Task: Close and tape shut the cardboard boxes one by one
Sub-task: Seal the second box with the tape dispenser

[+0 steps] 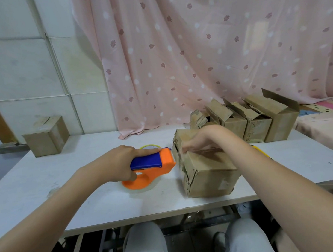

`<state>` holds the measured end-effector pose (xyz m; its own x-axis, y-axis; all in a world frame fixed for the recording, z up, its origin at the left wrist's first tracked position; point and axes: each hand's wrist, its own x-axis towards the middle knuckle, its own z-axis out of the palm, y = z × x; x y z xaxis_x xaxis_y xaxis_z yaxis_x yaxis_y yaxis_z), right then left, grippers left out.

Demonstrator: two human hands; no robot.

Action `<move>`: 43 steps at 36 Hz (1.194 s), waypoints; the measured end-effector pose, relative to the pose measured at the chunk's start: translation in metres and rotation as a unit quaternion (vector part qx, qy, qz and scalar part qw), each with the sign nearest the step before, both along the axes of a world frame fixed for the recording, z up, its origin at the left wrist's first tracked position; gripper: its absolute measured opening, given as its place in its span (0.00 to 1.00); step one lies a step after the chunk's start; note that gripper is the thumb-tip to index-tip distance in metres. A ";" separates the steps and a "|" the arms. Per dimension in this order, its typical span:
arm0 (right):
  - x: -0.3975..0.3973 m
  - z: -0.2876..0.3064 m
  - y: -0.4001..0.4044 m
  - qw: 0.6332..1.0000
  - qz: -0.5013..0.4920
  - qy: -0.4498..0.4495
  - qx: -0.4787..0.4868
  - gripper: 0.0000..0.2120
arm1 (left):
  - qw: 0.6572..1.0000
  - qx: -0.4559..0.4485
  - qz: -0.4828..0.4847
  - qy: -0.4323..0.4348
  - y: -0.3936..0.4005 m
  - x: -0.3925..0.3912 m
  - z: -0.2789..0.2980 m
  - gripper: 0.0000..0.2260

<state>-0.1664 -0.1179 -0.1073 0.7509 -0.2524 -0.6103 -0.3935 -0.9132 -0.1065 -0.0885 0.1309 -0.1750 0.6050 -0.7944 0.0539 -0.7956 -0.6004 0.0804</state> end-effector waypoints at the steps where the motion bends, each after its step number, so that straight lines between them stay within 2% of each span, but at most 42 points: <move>1: -0.003 0.002 -0.004 0.999 -0.030 -0.008 0.025 0.33 | 1.000 -0.010 0.000 -0.002 0.000 -0.001 0.000 0.44; 3: -0.002 0.002 -0.014 0.992 -0.101 -0.040 0.069 0.37 | 0.999 -0.033 -0.001 -0.003 0.001 -0.002 0.001 0.44; 6: -0.001 -0.002 -0.028 0.977 -0.157 -0.063 0.128 0.47 | 0.999 -0.053 -0.006 0.002 0.000 -0.002 0.006 0.44; 8: -0.003 -0.007 -0.036 0.962 -0.189 -0.093 0.171 0.47 | 0.998 -0.066 -0.006 0.006 0.000 -0.001 0.008 0.44; 11: -0.008 -0.011 -0.047 0.943 -0.209 -0.111 0.232 0.48 | 0.997 -0.071 -0.005 0.006 -0.001 0.000 0.009 0.44; 14: -0.013 -0.016 -0.057 0.929 -0.215 -0.121 0.276 0.63 | 0.998 -0.060 0.004 0.007 -0.003 -0.002 0.005 0.44; 16: -0.017 -0.019 -0.064 0.918 -0.216 -0.133 0.304 0.66 | 0.999 -0.050 0.005 0.011 -0.007 -0.004 0.001 0.45; 22: -0.030 -0.046 -0.083 0.861 -0.266 -0.157 0.404 0.54 | 0.998 -0.064 0.006 0.027 -0.018 -0.003 -0.004 0.45; 27: -0.034 -0.059 -0.077 0.821 -0.270 -0.212 0.457 0.28 | 0.997 -0.061 0.006 0.038 -0.021 -0.002 -0.001 0.44; 29: -0.033 -0.065 -0.074 0.807 -0.274 -0.224 0.473 0.21 | 0.998 -0.063 0.005 0.029 -0.022 -0.001 0.003 0.44; 36: -0.037 -0.086 -0.068 0.771 -0.304 -0.247 0.503 0.25 | 0.997 -0.069 0.001 0.030 -0.030 -0.001 0.013 0.44; 39: -0.041 -0.083 -0.069 0.779 -0.294 -0.250 0.494 0.23 | 0.997 -0.067 0.000 0.042 -0.034 -0.002 0.013 0.43; 41: -0.042 -0.080 -0.069 0.806 -0.278 -0.260 0.454 0.24 | 0.995 -0.076 0.001 0.056 -0.033 -0.002 0.009 0.44; 43: -0.042 -0.072 -0.066 0.846 -0.234 -0.311 0.365 0.25 | 0.994 -0.089 0.001 0.065 -0.031 -0.002 0.005 0.45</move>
<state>-0.2080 -0.1838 -0.1798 0.9066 -0.3368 -0.2543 -0.3529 -0.2743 -0.8946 -0.0903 0.1003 -0.1701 0.6181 -0.7777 0.1146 -0.7699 -0.5694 0.2883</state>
